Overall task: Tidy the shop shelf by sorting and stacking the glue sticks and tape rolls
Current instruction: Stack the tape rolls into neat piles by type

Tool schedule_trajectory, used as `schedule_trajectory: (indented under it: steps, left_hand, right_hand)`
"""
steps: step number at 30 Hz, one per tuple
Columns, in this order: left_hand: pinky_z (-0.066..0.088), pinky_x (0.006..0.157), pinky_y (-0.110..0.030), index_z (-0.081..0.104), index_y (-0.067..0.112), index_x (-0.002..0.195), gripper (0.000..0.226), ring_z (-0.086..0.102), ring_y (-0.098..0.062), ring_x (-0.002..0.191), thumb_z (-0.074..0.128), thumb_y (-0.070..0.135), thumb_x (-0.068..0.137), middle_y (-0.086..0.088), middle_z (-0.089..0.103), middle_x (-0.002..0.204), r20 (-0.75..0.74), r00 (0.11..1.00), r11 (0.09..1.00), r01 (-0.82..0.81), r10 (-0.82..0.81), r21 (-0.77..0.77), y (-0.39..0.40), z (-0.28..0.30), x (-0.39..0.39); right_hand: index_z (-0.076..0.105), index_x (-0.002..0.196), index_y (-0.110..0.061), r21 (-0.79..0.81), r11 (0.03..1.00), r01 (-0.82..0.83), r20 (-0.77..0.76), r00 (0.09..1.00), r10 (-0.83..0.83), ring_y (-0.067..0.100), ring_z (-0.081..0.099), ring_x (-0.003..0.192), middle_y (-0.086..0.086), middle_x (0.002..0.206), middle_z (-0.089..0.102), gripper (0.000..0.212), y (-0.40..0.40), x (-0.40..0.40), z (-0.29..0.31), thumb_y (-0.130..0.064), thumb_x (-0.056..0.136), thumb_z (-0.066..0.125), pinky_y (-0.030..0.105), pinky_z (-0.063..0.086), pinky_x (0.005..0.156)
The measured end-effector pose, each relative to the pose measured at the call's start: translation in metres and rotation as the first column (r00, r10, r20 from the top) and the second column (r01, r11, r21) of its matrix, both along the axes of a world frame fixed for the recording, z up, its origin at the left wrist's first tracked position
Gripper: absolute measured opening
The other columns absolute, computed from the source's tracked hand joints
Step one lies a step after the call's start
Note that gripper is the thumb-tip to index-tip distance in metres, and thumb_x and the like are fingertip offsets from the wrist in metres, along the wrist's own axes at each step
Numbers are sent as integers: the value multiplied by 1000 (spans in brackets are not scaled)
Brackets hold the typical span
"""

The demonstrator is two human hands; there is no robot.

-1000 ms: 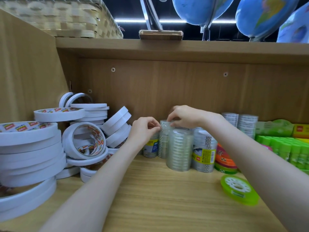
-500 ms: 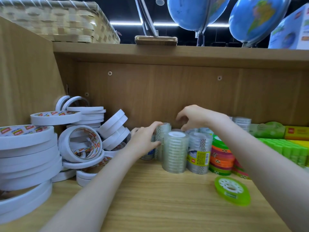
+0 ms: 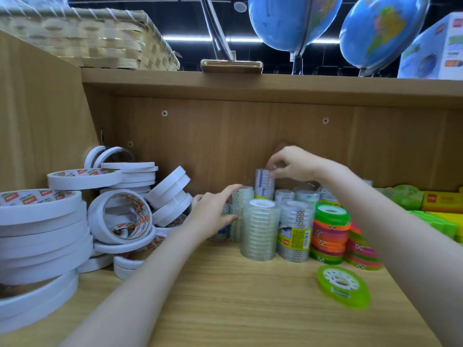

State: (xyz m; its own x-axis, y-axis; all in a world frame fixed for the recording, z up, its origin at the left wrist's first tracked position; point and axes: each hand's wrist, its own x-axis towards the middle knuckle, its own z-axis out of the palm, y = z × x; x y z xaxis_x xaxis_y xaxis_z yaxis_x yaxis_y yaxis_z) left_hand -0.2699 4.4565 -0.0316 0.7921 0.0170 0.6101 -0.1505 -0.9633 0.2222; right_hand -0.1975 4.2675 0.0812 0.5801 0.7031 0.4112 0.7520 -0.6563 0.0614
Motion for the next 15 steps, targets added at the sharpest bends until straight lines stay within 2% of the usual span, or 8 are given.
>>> schedule_trajectory:
  steps: [2, 4, 6, 8, 10, 12, 14, 15]
  left_hand:
    - [21, 105, -36, 27, 42, 139, 64, 40, -15, 118, 61, 35, 87, 4, 58, 115, 1, 1000, 999, -26, 26, 40, -2, 0, 1]
    - [21, 105, -35, 31, 40, 138, 62, 39, -15, 116, 63, 37, 85, 5, 57, 112, 10, 1000, 999, -23, 23, 48, -2, 2, 2]
    - [22, 103, -35, 35, 36, 134, 58, 40, -16, 112, 64, 40, 84, 7, 56, 105, 5, 1000, 999, -17, 17, 34, -3, 5, 5]
    - [25, 102, -36, 36, 32, 132, 55, 44, -18, 107, 63, 40, 84, 8, 52, 96, 0, 1000, 999, -21, 21, 46, -6, 6, 9]
    - [27, 98, -35, 35, 31, 132, 56, 49, -19, 103, 62, 38, 84, 8, 50, 93, 1, 1000, 998, -16, 16, 61, -10, 4, 13]
    - [27, 95, -34, 33, 32, 133, 59, 52, -18, 99, 64, 36, 83, 7, 51, 93, 0, 1000, 998, -6, 6, 58, -12, 4, 18]
    - [26, 97, -35, 30, 33, 134, 64, 52, -15, 97, 66, 35, 81, 10, 52, 92, -14, 999, 999, 37, -36, 24, -12, 5, 20]
    - [25, 98, -36, 29, 34, 135, 67, 52, -13, 99, 67, 35, 81, 12, 53, 93, -33, 997, 998, 70, -70, -7, -10, 7, 19]
  right_hand:
    - [65, 104, -6, 18, 1000, -11, 21, 1000, 11, 17, 48, 87, 10, 98, 62, 20, -2, -4, 7, -16, 87, 61, 22, 29, 70]
    - [62, 106, -4, 51, 999, -10, 51, 999, 8, 15, 40, 88, 11, 91, 58, 20, -3, -9, 5, -14, 89, 58, 22, 24, 66]
    - [59, 110, -4, 174, 985, -8, 72, 997, -5, 18, 37, 88, 4, 82, 42, 22, -6, -11, -1, -14, 92, 53, 24, 31, 74]
    - [56, 113, -1, 325, 946, 2, 91, 995, -34, 22, 42, 82, 5, 88, 34, 24, -8, -9, -5, -14, 94, 50, 32, 40, 84]
    - [53, 106, 5, 443, 896, 12, 92, 994, -58, 24, 42, 74, 8, 90, 31, 22, -8, -8, -6, -12, 95, 47, 31, 39, 82]
    - [48, 92, 1, 567, 824, 11, 46, 998, -45, 18, 38, 67, 2, 80, 27, 15, -9, -9, -4, -13, 96, 45, 26, 33, 73]
    - [43, 85, -8, 630, 777, 3, 23, 999, -22, 20, 39, 72, -2, 78, 26, 14, -8, -9, 0, -15, 97, 42, 24, 31, 71]
    - [46, 91, -6, 612, 791, -3, 39, 999, -27, 21, 40, 77, 1, 83, 29, 12, -7, -10, 1, -15, 97, 41, 22, 29, 69]
